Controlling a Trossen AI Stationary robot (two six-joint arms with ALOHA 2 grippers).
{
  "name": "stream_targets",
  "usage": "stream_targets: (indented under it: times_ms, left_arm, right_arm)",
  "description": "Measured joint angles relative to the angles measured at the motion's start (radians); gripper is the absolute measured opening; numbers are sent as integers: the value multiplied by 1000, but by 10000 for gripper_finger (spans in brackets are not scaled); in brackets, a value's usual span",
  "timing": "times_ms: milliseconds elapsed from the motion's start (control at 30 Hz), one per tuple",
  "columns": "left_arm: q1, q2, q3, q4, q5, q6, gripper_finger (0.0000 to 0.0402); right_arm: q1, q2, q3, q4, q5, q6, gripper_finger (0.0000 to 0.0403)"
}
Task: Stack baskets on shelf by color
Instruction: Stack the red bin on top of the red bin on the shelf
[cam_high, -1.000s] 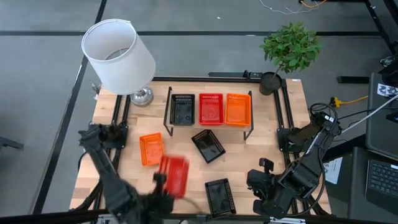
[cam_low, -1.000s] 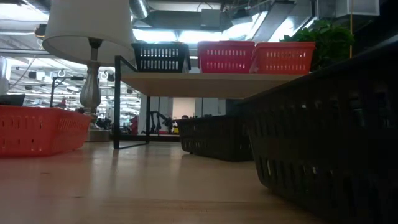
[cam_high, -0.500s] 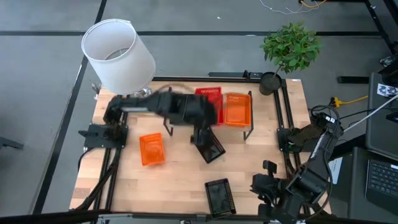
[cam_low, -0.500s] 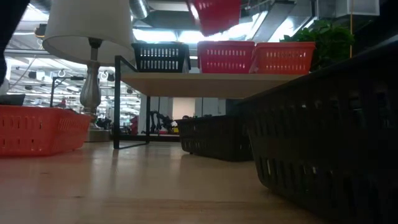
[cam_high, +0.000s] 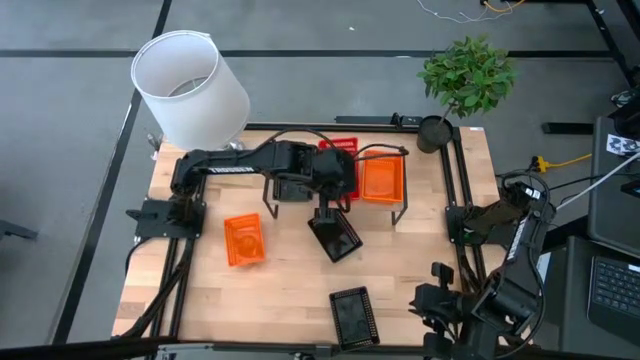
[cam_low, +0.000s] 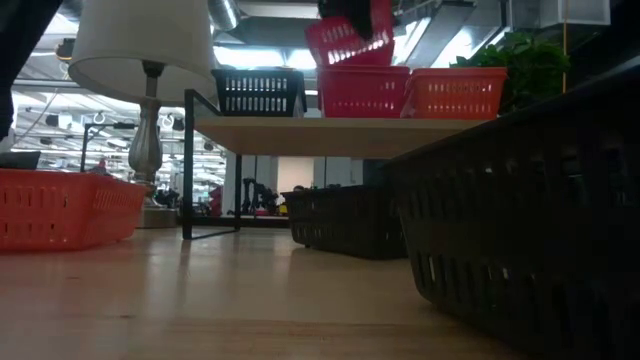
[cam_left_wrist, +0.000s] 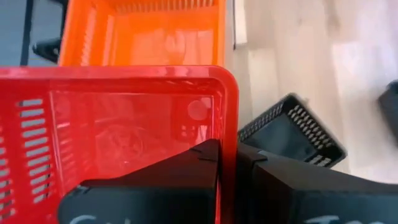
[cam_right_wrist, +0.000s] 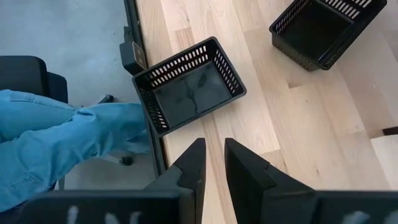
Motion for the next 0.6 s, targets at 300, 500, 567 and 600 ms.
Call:
stream_targets:
  times_ms: [300, 500, 567, 600]
  left_arm:
    - [9, 0, -52, 28, -34, -57, 0]
    - [10, 0, -53, 35, -40, -56, 6]
    - [9, 0, -53, 35, -37, -56, 16]
    - [9, 0, -53, 36, -36, -55, 23]
  right_arm:
    - [1, 0, 0, -16, 0, 2, 59]
    - [1, 0, 0, -16, -2, 3, 59]
    - [1, 0, 0, -16, -2, 3, 59]
    - [1, 0, 0, -16, -2, 3, 59]
